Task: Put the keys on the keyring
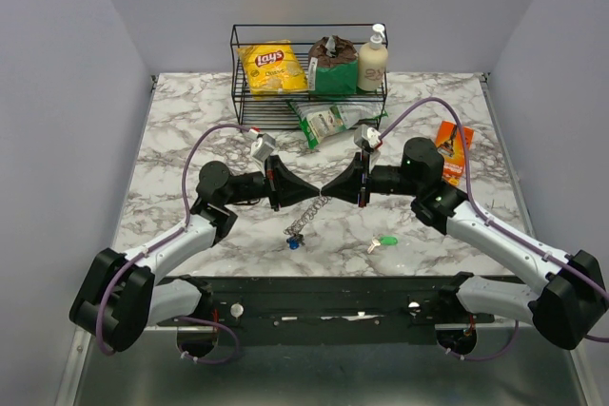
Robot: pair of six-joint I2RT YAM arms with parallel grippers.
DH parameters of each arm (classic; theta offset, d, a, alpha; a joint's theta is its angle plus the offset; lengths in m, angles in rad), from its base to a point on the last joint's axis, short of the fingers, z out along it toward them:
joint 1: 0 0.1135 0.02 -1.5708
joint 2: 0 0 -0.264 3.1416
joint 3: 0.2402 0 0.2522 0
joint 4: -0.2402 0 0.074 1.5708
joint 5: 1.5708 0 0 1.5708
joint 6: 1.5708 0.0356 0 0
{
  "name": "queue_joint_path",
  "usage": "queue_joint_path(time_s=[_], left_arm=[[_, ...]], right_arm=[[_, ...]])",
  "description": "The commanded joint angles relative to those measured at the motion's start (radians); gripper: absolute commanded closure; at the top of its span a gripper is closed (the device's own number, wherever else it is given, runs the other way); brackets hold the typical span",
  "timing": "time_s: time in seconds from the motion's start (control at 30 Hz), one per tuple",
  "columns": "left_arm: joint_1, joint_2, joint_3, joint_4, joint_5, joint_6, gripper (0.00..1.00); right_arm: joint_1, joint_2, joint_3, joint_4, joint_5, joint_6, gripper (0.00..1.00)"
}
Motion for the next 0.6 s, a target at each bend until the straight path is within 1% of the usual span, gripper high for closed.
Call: queue_joint_path(time_s=[0.0, 0.07, 0.1, 0.17, 0.2, 0.27, 0.3, 0.5, 0.53, 0.57], left_arm=[[-0.005, -0.005, 0.017, 0.055, -0.032, -0.010, 1.00], [-0.004, -0.012, 0.017, 0.050, -0.039, -0.009, 1.00], [-0.005, -0.019, 0.017, 0.046, -0.042, -0.007, 1.00], [-0.005, -0.025, 0.020, 0.026, -0.050, -0.003, 1.00], [-0.005, -0.036, 0.026, 0.012, -0.050, 0.008, 1.00], [-0.007, -0.051, 0.033, -0.052, -0.061, 0.031, 1.00], [-0.005, -0.068, 0.043, -0.081, -0.065, 0.060, 1.00], [-0.009, -0.137, 0.076, -0.255, -0.104, 0.129, 1.00], [-0.012, -0.147, 0.083, -0.319, -0.114, 0.158, 1.00], [-0.012, -0.156, 0.092, -0.351, -0.124, 0.174, 1.00]], right_arm=[[0.009, 0.000, 0.012, 0.028, -0.042, 0.009, 0.99], [0.009, 0.005, 0.015, 0.027, -0.035, 0.015, 0.94], [0.009, 0.008, 0.014, 0.028, -0.033, 0.013, 0.89], [0.011, 0.014, 0.017, 0.022, -0.024, 0.015, 0.85], [0.009, 0.016, 0.020, 0.022, -0.021, 0.015, 0.81], [0.009, 0.014, 0.020, 0.018, -0.012, 0.015, 0.75], [0.009, 0.013, 0.018, 0.016, -0.007, 0.015, 0.70], [0.009, -0.015, 0.008, 0.007, 0.040, -0.002, 0.52], [0.009, -0.018, 0.006, 0.002, 0.044, -0.007, 0.48], [0.009, -0.023, 0.003, 0.001, 0.054, -0.010, 0.46]])
